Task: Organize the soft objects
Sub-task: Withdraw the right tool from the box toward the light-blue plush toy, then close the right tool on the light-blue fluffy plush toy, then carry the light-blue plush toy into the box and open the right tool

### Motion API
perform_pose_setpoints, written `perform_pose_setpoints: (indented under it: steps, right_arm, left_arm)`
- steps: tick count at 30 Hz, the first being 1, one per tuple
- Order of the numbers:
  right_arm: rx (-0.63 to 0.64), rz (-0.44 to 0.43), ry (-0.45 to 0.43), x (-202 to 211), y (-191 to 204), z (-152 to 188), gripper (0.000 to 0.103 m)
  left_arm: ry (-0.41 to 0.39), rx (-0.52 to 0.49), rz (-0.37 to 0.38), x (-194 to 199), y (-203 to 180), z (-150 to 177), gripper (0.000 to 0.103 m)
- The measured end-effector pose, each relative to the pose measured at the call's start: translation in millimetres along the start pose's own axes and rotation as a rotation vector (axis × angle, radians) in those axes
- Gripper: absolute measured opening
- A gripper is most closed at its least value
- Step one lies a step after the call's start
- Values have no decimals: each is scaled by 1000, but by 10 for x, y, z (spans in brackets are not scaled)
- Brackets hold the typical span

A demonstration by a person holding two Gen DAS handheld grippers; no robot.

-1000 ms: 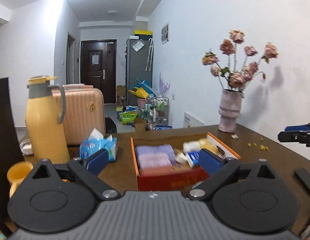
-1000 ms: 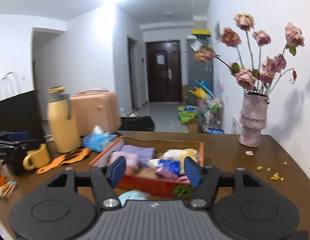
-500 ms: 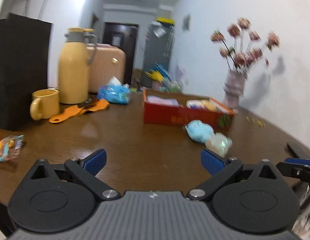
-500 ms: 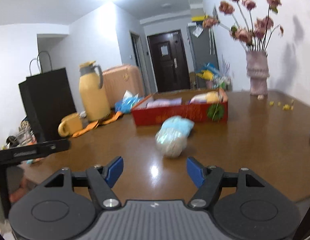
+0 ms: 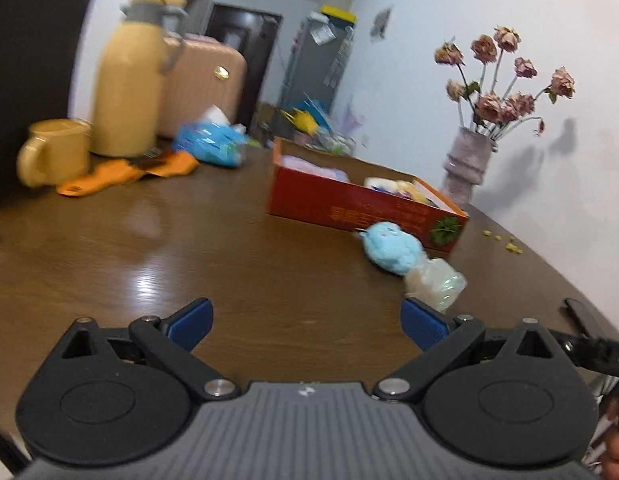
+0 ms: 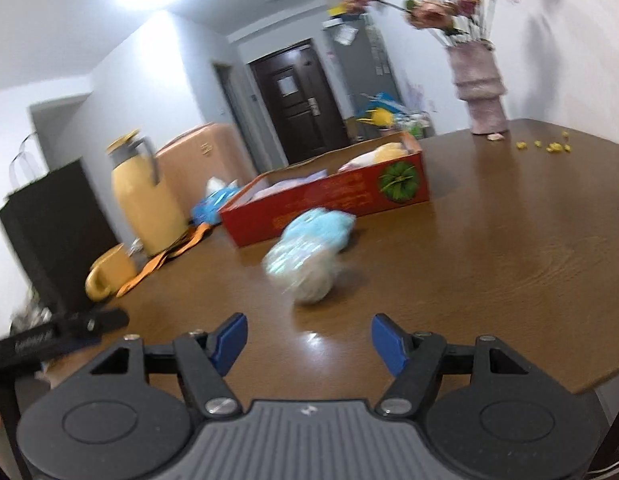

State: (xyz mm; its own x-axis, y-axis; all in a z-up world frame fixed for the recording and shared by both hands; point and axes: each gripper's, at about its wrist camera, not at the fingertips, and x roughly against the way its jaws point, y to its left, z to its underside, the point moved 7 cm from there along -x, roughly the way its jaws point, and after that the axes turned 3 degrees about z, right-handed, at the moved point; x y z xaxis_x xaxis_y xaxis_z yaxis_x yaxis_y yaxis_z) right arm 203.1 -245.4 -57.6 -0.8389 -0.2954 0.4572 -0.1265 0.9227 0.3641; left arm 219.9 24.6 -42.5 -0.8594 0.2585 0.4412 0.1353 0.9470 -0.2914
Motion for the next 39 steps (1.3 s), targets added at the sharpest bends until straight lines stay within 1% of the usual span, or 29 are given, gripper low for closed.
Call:
perform_pose_setpoints:
  steps: [3,7,8,9,10,11,13,15,16,17,18,20,21,22,23,26,29,31,34,39]
  right_arm:
    - [-36,7,-1,-244,-144,-261,68]
    - [-57,-9,25,-706,-272,-586,68]
    - [-59,-14,36,-849,-299,-653,68]
    - [-61,-16,50,-984,-320,-710,67]
    - [-64,-24,64,-1131,-334,-756,65]
    - [-66,-32,78,-1270,-348,-807,63]
    - [-76,-50,108,-1548,-371,-882,63]
    - [-91,-75,141,-1790,-382,-915,61]
    - [-102,-84,156,-1898,-385,-920,57]
    - [-111,-94,174,-2008,-386,-915,53]
    - [-118,-103,189,-2084,-375,-891,52]
    - [-144,-128,220,-2236,-363,-848,43]
    - [-164,-153,233,-2287,-362,-829,43]
    - [-189,-177,244,-2324,-359,-813,40]
    - [-208,-191,246,-2345,-356,-803,39]
    - [-205,-197,237,-2365,-329,-792,35]
    - [-190,-191,228,-2349,-291,-808,33]
    - [-181,-188,212,-2287,-250,-847,33]
    - [-159,-203,171,-2093,-147,-962,33]
    - [-111,-236,97,-1557,94,-1094,33]
  left_arm:
    - [22,1,48,-329,-102,-177,101]
    - [44,-13,45,-848,-201,-390,91]
    - [63,-13,52,-991,-223,-425,85]
    - [90,-6,65,-1145,-245,-459,82]
    - [115,4,83,-1278,-271,-486,79]
    - [147,22,105,-1431,-292,-514,77]
    - [204,66,154,-1681,-351,-553,77]
    - [236,95,189,-1861,-406,-585,73]
    - [243,99,202,-1949,-427,-597,69]
    - [249,100,208,-2025,-441,-600,63]
    - [256,101,213,-2089,-448,-595,59]
    - [291,119,245,-2217,-446,-539,35]
    - [316,138,262,-2257,-441,-504,32]
    - [320,164,276,-2273,-418,-481,32]
    - [319,179,281,-2274,-398,-481,31]
    - [323,223,293,-2292,-337,-497,28]
    - [314,214,286,-2278,-344,-517,27]
    - [288,198,285,-2198,-379,-568,27]
    - [229,181,298,-1963,-445,-681,27]
    - [147,161,337,-1412,-555,-779,27]
